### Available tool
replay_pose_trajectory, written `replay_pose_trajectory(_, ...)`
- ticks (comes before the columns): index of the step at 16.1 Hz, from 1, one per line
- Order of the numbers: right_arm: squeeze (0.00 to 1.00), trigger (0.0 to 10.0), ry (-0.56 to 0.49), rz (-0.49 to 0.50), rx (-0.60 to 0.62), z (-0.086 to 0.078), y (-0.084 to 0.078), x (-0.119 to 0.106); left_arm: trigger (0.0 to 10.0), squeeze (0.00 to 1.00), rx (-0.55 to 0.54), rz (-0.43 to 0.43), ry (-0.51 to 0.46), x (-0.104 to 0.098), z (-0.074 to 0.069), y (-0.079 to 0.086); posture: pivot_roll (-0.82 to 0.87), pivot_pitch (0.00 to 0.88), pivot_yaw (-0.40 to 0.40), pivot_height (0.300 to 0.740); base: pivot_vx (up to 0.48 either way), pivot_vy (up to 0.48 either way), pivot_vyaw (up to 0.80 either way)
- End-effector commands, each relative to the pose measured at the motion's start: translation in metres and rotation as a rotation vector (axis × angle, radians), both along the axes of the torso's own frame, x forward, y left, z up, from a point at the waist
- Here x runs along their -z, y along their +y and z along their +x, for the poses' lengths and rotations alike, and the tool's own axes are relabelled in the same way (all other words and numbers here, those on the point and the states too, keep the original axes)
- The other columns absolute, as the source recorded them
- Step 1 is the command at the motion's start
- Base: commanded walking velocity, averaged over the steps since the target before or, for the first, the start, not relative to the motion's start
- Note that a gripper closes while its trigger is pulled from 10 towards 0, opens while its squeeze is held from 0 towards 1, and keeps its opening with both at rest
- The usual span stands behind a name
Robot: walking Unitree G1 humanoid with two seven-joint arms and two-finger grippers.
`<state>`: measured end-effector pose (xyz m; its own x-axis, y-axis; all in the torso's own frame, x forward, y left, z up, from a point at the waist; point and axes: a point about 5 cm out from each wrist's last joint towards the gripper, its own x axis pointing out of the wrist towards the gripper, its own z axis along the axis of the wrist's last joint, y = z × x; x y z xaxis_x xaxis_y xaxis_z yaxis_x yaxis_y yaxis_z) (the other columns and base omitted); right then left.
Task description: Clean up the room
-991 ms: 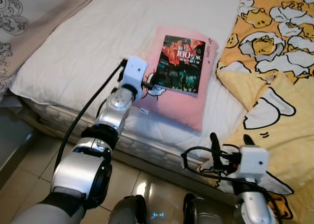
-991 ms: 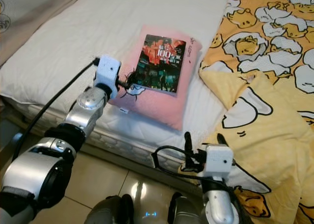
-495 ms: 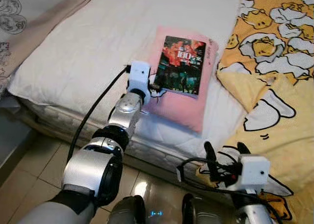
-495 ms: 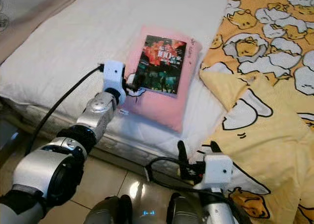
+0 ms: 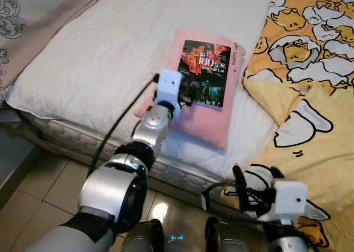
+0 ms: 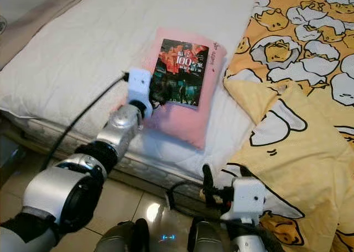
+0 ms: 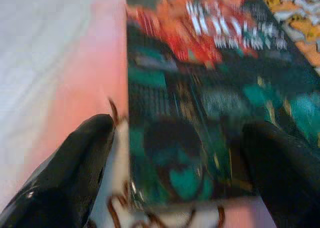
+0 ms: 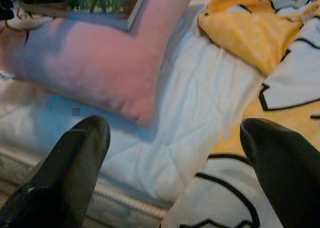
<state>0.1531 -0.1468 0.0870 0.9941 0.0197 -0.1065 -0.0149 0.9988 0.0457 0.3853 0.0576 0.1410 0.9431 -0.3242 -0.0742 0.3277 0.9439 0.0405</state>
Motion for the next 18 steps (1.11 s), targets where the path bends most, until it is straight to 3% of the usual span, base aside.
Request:
replay_pose_trajectory(1, 0.00, 10.0, 0.014, -0.002, 0.004, -0.003, 0.000, -0.001, 10.0, 0.00, -0.008, 0.025, 0.065, 0.015, -0.004, 0.002, -0.18, 0.209, 0.058, 0.740, 0.000, 0.000, 0.00)
replay_pose_trajectory(5, 0.00, 10.0, 0.029, -0.001, 0.000, -0.005, 0.001, 0.001, 10.0, 0.00, -0.049, -0.003, 0.092, 0.016, -0.004, 0.004, -0.18, 0.208, 0.060, 0.740, 0.000, 0.000, 0.00)
replay_pose_trajectory(8, 0.00, 10.0, 0.042, -0.003, 0.002, -0.006, 0.001, 0.003, 10.0, 0.00, 0.062, 0.026, 0.075, 0.016, -0.008, -0.009, -0.18, 0.208, 0.060, 0.740, 0.000, 0.000, 0.00)
replay_pose_trajectory(9, 0.00, 10.0, 0.044, -0.003, 0.001, -0.006, 0.001, 0.004, 0.0, 0.00, 0.085, 0.024, 0.101, 0.021, -0.010, -0.011, -0.18, 0.207, 0.059, 0.740, 0.000, 0.000, 0.00)
replay_pose_trajectory(13, 0.00, 10.0, 0.058, 0.003, -0.008, -0.004, 0.001, 0.007, 0.0, 0.00, 0.185, 0.040, 0.217, 0.042, -0.022, -0.019, -0.16, 0.208, 0.055, 0.740, 0.000, 0.000, 0.00)
replay_pose_trajectory(14, 0.00, 10.0, 0.062, 0.005, -0.009, -0.004, 0.002, 0.007, 0.0, 0.00, 0.192, 0.012, 0.292, 0.050, -0.026, -0.019, -0.16, 0.207, 0.053, 0.740, 0.000, 0.000, 0.00)
replay_pose_trajectory(15, 0.00, 10.0, 0.066, 0.006, -0.011, -0.004, 0.002, 0.009, 0.0, 0.00, 0.209, 0.059, 0.313, 0.056, -0.029, -0.017, -0.16, 0.207, 0.054, 0.740, 0.000, 0.000, 0.00)
replay_pose_trajectory(18, 0.00, 10.0, 0.074, 0.008, -0.009, -0.004, 0.001, 0.010, 0.0, 0.00, 0.210, 0.072, 0.333, 0.061, -0.030, -0.012, -0.16, 0.208, 0.054, 0.740, 0.000, 0.000, 0.00)
